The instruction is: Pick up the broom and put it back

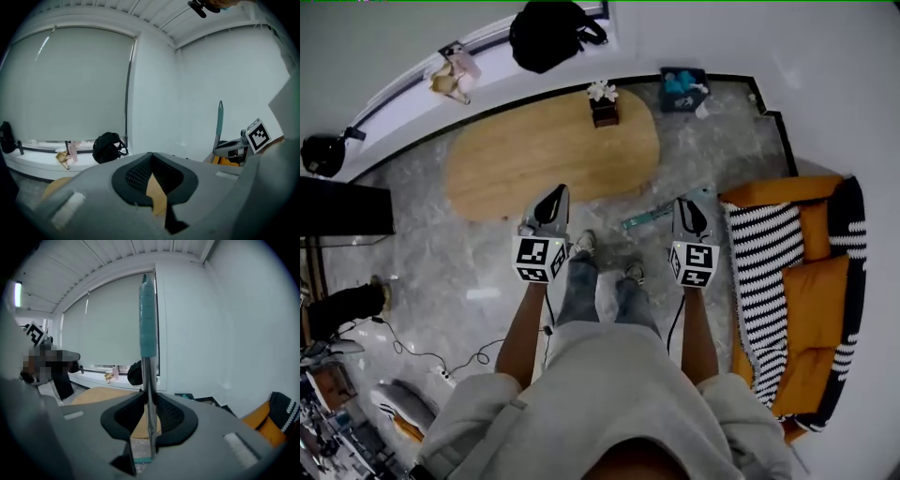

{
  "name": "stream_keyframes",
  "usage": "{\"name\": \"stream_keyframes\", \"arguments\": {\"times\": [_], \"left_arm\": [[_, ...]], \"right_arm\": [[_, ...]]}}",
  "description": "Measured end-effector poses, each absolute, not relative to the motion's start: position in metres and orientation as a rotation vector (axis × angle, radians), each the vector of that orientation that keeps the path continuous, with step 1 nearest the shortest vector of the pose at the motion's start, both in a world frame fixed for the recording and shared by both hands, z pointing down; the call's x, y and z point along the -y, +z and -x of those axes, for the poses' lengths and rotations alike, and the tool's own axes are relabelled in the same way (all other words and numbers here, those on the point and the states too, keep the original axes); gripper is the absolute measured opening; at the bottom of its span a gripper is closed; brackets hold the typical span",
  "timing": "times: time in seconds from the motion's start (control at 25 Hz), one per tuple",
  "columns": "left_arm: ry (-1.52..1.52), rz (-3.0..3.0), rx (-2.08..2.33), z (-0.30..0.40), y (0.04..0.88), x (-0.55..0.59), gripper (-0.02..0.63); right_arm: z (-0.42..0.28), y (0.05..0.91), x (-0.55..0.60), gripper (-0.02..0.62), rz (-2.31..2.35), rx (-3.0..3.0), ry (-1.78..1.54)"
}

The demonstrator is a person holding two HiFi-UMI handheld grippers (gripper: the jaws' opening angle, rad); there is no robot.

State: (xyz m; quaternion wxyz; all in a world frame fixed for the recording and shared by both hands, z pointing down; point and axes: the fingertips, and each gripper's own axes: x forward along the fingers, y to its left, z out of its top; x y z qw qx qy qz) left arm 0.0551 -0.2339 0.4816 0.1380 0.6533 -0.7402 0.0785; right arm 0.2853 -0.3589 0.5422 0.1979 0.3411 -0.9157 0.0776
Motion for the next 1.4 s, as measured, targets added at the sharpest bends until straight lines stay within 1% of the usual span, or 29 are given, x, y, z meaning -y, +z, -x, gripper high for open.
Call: {"name": "stream_keyframes", "arguments": {"times": [0.24,0.44,0.84,1.4], "left_arm": [[0.246,-1.755,2.168,-0.038,0.511,0.188,-0.005],[0.258,-1.732,2.142,-0.023,0.535,0.174,-0.005],[0.278,-1.686,2.040,-0.011,0.615,0.137,-0.005],[0.240,-1.635,2.020,0.005,0.685,0.131,-0.005]], "right_arm": [[-0.258,0.587,0.334,0.080,-0.794,2.523,0.251],[-0.244,0.626,0.313,0.080,-0.750,2.467,0.308],[-0.197,0.700,0.277,0.080,-0.696,2.411,0.380],[-0.153,0.795,0.257,0.080,-0.589,2.331,0.489]]}}
